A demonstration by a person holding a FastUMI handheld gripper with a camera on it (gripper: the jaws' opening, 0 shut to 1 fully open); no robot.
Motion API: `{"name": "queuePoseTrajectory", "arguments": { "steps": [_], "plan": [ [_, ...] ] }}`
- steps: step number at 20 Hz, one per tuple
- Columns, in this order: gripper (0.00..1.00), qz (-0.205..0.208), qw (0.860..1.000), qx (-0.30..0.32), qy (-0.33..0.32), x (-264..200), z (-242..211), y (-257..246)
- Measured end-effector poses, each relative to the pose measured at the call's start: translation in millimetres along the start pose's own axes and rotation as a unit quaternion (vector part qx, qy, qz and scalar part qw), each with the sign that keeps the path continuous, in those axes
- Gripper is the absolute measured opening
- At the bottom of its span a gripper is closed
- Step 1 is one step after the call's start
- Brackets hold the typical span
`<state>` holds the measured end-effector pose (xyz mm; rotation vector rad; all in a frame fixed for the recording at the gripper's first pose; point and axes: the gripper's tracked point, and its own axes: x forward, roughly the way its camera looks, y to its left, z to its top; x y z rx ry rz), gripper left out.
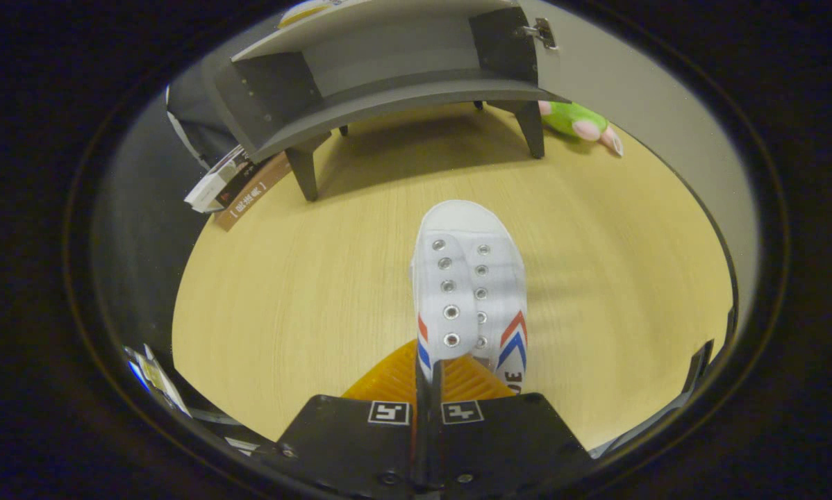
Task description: Open the shoe cabinet door, grab the shoes and put them into the shoe cabinet, then close the shoe cabinet door.
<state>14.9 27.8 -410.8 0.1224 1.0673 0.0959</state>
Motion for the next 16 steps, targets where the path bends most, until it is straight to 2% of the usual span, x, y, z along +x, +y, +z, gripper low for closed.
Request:
{"name": "queuePoseTrajectory", "arguments": {
  "steps": [3, 9, 16],
  "plan": [
    [0.04, 0.009, 1.000, -0.014, -0.015, -6.1, 3.8, 3.3],
    [0.03, 0.056, 0.998, -0.026, -0.015, -16.1, 10.6, 10.1],
    [0.04, 0.079, 0.994, -0.054, -0.057, -67.3, 44.3, 13.1]
  ]
}}
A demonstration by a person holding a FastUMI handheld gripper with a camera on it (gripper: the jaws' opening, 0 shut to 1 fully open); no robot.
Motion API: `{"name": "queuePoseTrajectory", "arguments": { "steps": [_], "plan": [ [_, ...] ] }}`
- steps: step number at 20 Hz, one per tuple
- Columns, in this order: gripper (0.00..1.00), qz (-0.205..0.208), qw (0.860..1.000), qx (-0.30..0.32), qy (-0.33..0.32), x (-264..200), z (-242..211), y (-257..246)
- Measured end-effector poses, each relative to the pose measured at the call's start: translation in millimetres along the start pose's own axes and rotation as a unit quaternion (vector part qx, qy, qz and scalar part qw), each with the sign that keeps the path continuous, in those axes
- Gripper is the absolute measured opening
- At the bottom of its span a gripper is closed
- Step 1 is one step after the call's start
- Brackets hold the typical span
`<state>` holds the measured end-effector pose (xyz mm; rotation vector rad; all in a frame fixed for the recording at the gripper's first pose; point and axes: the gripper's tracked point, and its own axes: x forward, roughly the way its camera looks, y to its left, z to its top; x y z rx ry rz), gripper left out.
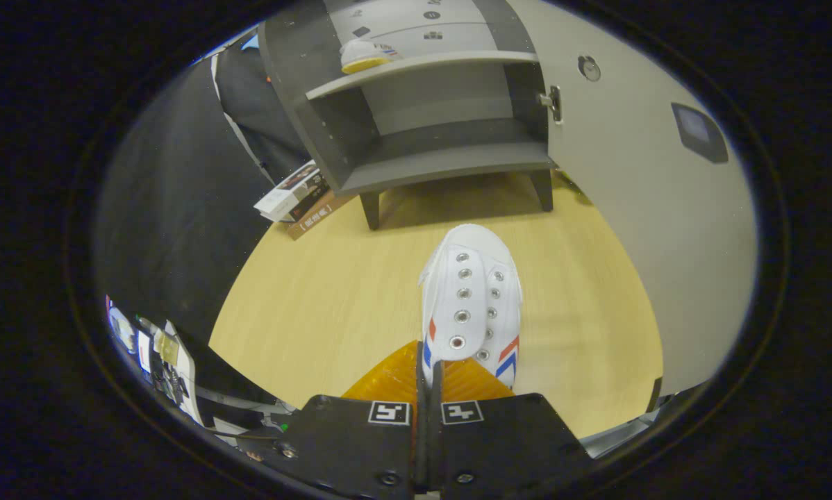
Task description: Open the shoe cabinet door, grab the shoes and put them into the shoe cabinet, then close the shoe cabinet door.
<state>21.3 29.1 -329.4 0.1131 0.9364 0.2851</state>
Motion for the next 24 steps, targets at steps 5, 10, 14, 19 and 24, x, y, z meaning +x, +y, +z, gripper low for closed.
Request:
{"name": "queuePoseTrajectory", "arguments": {
  "steps": [5, 10, 14, 19, 24],
  "plan": [
    [0.04, 0.019, 0.999, -0.020, -0.029, -52.4, 62.3, 18.1],
    [0.03, 0.025, 0.996, -0.053, -0.065, -82.3, 135.9, 38.0],
    [0.03, 0.015, 0.992, -0.075, -0.098, -98.3, 199.7, 44.9],
    [0.03, -0.005, 0.985, -0.075, -0.154, -98.5, 292.3, 48.4],
    [0.04, -0.041, 0.978, -0.079, -0.189, -64.4, 387.1, 39.9]
  ]
}}
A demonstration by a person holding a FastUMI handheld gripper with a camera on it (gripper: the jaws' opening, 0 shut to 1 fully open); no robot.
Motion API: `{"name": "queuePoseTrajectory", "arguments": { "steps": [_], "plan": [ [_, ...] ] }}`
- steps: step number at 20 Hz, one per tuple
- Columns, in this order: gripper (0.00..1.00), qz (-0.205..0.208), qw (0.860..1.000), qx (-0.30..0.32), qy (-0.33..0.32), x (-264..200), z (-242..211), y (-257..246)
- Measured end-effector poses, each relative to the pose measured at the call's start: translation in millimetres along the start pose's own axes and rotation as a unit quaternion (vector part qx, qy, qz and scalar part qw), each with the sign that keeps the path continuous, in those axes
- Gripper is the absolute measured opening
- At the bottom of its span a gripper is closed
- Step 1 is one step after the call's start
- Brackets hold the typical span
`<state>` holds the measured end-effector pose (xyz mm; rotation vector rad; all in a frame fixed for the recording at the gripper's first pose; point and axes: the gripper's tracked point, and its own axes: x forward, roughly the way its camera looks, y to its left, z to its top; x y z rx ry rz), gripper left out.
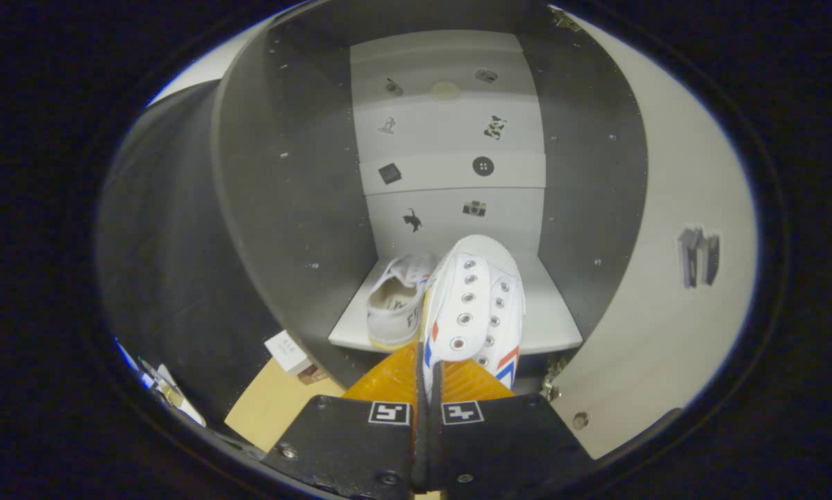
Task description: Open the shoe cabinet door, grab the shoes and put them into the shoe cabinet, then close the shoe cabinet door.
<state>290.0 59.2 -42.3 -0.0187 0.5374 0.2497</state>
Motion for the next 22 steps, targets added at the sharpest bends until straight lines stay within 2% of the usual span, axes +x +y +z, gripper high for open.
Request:
{"name": "queuePoseTrajectory", "arguments": {
  "steps": [5, 8, 10, 17, 20, 22],
  "plan": [
    [0.04, -0.045, 0.997, -0.054, 0.020, 78.4, 34.1, -26.3],
    [0.03, -0.070, 0.996, -0.032, 0.045, 115.9, 32.8, -44.0],
    [0.03, -0.072, 0.994, -0.039, 0.066, 137.3, 25.5, -52.3],
    [0.04, -0.045, 0.996, -0.018, 0.073, 167.0, 8.8, -48.4],
    [0.04, -0.049, 0.996, -0.013, 0.071, 170.3, 7.7, -47.6],
    [0.08, -0.076, 0.994, -0.010, 0.077, 169.3, 4.5, -54.8]
  ]
}}
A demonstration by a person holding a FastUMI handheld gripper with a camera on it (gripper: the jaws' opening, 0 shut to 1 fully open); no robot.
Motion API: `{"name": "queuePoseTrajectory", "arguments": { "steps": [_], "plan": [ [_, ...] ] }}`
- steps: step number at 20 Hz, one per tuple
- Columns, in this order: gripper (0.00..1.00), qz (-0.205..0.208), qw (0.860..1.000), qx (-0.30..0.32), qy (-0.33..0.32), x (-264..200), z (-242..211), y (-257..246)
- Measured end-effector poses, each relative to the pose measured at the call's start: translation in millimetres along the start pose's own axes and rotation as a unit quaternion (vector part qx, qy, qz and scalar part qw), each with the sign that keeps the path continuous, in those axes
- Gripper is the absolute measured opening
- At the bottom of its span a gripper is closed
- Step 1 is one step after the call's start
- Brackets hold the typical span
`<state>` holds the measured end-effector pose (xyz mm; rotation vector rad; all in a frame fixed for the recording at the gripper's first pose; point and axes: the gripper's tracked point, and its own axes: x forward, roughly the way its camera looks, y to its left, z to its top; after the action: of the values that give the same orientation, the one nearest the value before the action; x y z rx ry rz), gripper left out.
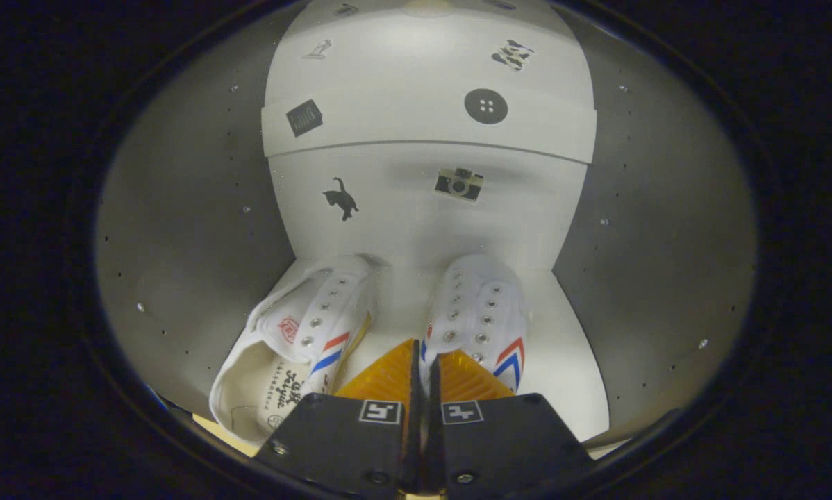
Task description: Open the shoe cabinet door, grab the shoes and put them into the shoe cabinet, then close the shoe cabinet door.
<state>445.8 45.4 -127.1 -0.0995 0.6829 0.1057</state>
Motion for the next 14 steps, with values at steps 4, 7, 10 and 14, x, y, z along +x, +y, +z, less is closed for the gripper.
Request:
{"name": "queuePoseTrajectory", "arguments": {
  "steps": [4, 7, 10, 14],
  "plan": [
    [0.34, -0.043, 0.998, -0.036, -0.021, -15.9, -1.2, -2.9],
    [0.42, -0.053, 0.997, -0.029, -0.055, -43.1, 3.5, 0.9],
    [0.60, -0.050, 0.996, -0.013, -0.074, -75.6, 0.7, -1.2],
    [0.72, -0.059, 0.993, -0.022, -0.095, -123.8, -7.6, -2.8]
  ]
}}
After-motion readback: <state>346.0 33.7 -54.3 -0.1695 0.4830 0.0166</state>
